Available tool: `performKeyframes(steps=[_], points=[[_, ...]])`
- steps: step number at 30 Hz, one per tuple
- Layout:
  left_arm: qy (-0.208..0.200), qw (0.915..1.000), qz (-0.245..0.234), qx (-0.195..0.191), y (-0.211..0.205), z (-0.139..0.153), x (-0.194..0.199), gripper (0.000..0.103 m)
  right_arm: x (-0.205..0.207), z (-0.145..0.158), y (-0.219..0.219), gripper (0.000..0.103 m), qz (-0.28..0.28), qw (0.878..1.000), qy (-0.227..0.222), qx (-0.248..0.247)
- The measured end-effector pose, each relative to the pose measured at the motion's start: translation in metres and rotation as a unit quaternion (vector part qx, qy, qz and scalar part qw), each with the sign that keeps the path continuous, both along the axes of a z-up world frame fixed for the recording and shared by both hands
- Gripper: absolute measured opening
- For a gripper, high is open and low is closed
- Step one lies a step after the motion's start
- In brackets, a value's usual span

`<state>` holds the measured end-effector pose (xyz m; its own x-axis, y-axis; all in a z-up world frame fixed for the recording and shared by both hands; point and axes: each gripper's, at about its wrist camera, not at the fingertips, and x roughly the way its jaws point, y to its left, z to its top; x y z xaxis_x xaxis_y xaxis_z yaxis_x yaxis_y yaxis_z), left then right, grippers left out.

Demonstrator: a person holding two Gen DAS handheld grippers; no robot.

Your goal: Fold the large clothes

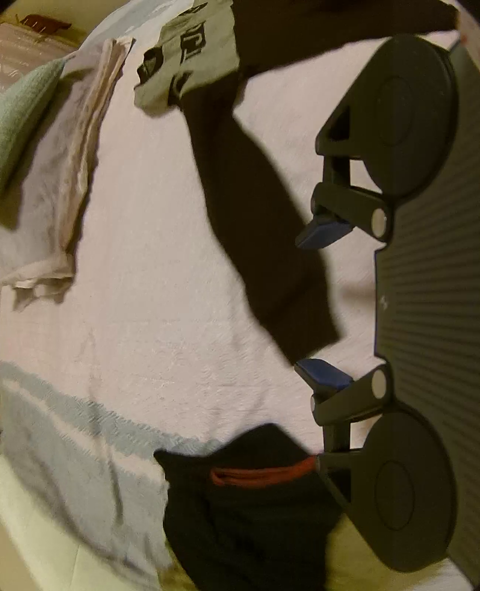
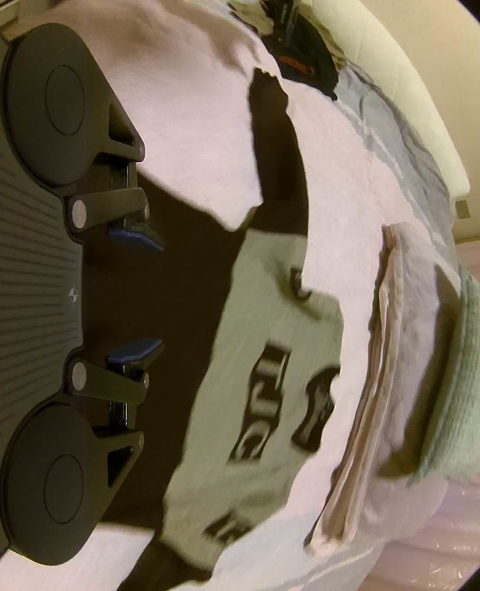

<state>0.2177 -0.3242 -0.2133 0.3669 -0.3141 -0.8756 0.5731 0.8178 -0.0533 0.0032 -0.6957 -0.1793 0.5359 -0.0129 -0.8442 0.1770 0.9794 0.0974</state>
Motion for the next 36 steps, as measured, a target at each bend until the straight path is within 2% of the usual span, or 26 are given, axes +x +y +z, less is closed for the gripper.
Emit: performKeyframes(steps=[2, 5, 8, 9, 10, 14, 16, 18, 23, 26, 29, 33, 36], points=[[0.02, 0.9994, -0.029, 0.001, 0.0, -0.022, 0.036, 0.055, 0.032, -0.014, 0.016, 0.049, -0.003, 1.0, -0.001, -0.007], [0.062, 0.9949, -0.08, -0.002, -0.004, -0.056, 0.066, 0.05, 0.075, -0.034, 0.031, 0.049, -0.012, 1.0, -0.002, -0.016], [0.095, 0.9883, -0.118, -0.005, -0.007, -0.082, 0.079, 0.03, 0.109, -0.054, 0.035, 0.049, -0.025, 0.999, -0.005, -0.03], [0.096, 0.9869, -0.13, -0.007, -0.008, -0.083, 0.078, 0.012, 0.12, -0.062, 0.035, 0.049, -0.034, 0.999, -0.002, -0.03], [0.096, 0.9858, -0.137, -0.012, -0.006, -0.081, 0.077, 0.006, 0.127, -0.065, 0.035, 0.049, -0.039, 0.999, 0.0, -0.028], [0.04, 0.9916, -0.121, -0.021, 0.023, -0.045, 0.069, 0.006, 0.147, -0.073, 0.038, 0.049, -0.053, 0.998, 0.0, -0.021], [0.018, 0.9947, -0.101, -0.009, 0.042, -0.03, 0.068, 0.005, 0.154, -0.07, 0.045, 0.049, -0.05, 0.998, -0.01, -0.022], [0.016, 0.9955, -0.093, 0.002, 0.051, -0.025, 0.063, 0.002, 0.161, -0.067, 0.05, 0.049, -0.048, 0.998, -0.027, -0.022], [0.039, 0.9961, -0.076, 0.022, 0.058, -0.03, 0.062, 0.005, 0.183, -0.073, 0.059, 0.049, -0.035, 0.999, -0.034, -0.002], [0.018, 0.9978, -0.062, 0.014, 0.06, -0.019, 0.064, 0.008, 0.196, -0.082, 0.064, 0.049, -0.022, 0.999, -0.041, 0.013], [-0.006, 0.9979, -0.063, -0.007, 0.049, -0.003, 0.065, 0.01, 0.207, -0.093, 0.072, 0.049, -0.01, 0.999, -0.048, 0.019], [-0.009, 0.9952, -0.095, -0.021, 0.02, 0.003, 0.06, 0.016, 0.221, -0.119, 0.086, 0.051, 0.025, 0.998, -0.019, 0.046], [-0.004, 0.9918, -0.125, -0.023, -0.007, -0.001, 0.05, 0.019, 0.213, -0.106, 0.087, 0.052, 0.045, 0.995, -0.037, 0.075]])
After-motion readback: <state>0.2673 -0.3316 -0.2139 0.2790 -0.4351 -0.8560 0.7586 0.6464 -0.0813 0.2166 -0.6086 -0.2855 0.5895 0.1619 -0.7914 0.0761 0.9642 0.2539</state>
